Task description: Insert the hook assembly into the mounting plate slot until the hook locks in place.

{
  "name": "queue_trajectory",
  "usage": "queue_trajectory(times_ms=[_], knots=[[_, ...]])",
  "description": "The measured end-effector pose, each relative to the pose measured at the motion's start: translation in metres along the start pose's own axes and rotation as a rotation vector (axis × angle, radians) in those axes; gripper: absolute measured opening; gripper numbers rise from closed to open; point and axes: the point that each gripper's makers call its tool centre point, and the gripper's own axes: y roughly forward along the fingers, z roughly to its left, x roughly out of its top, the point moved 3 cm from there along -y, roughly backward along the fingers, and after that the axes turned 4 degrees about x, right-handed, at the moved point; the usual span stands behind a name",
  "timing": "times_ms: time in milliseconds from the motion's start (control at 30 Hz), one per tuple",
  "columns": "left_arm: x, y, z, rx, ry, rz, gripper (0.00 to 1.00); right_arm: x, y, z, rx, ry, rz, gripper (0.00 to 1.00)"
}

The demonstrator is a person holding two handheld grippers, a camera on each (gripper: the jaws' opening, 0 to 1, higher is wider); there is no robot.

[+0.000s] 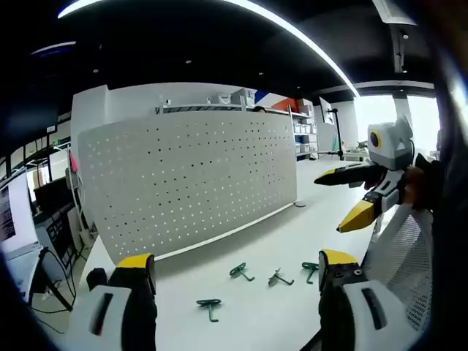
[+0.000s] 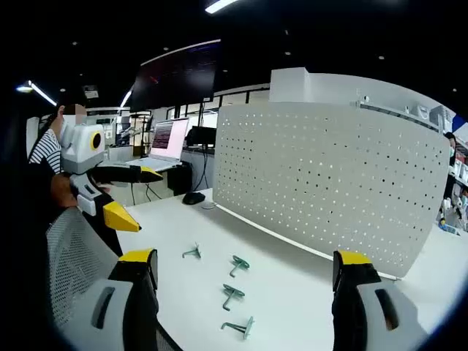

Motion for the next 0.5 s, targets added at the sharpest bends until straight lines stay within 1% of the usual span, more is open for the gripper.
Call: queue_trajectory(times_ms=[500], knots=[[-0.0014,0.0002,0.0007,0.007,0.003,0.008,0.94,-0.0001,0.0008,0.0013,0.013,0.002,-0.001,0.97]])
